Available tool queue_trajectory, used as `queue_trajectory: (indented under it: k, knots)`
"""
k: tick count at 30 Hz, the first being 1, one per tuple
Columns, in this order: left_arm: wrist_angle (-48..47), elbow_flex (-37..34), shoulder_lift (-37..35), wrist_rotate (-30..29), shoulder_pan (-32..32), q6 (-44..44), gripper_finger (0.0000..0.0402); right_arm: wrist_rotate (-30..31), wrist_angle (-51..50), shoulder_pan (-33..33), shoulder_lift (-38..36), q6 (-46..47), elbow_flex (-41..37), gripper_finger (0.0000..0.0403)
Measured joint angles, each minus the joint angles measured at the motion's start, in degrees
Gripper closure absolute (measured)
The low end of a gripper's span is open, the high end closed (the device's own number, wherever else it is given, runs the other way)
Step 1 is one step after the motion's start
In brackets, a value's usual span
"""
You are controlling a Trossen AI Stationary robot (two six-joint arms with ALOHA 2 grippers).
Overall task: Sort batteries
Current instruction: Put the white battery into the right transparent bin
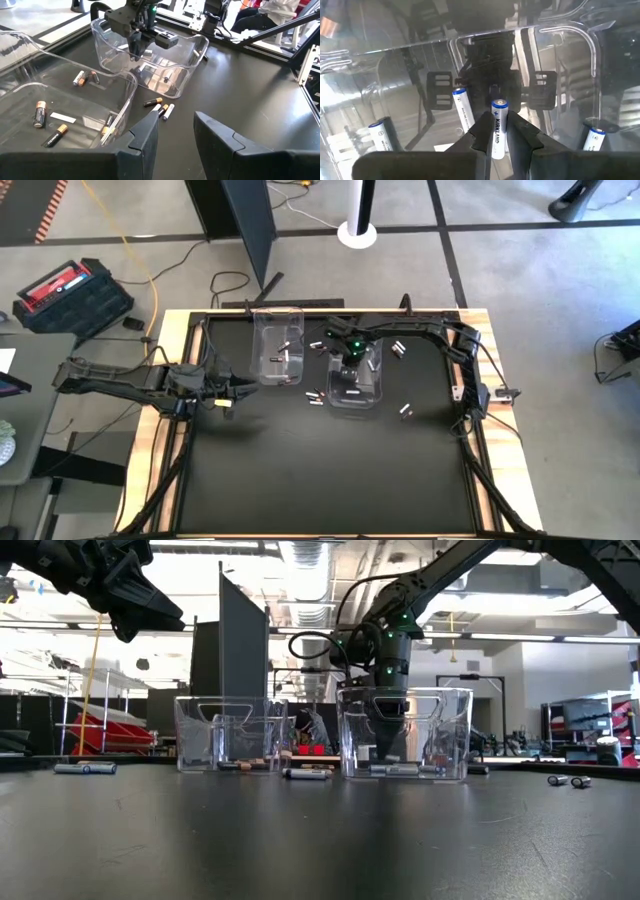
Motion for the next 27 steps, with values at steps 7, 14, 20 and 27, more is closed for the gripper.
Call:
queue_trajectory:
  k: [7, 14, 20, 27]
  knots:
    - [0.0, 0.0, 0.0, 0.0, 0.0, 0.0, 0.0283, 0.0, -0.1, 0.0, 0.0, 0.7, 0.0, 0.0322]
    - [0.0, 0.0, 0.0, 0.0, 0.0, 0.0, 0.0283, 0.0, -0.1, 0.0, 0.0, 0.7, 0.0, 0.0321]
    - [0.0, 0.0, 0.0, 0.0, 0.0, 0.0, 0.0283, 0.0, -0.6, 0.0, -0.2, 0.7, 0.0, 0.0321]
    - [0.0, 0.0, 0.0, 0.0, 0.0, 0.0, 0.0283, 0.1, -6.5, -0.6, -4.9, 3.8, 0.7, 0.0321]
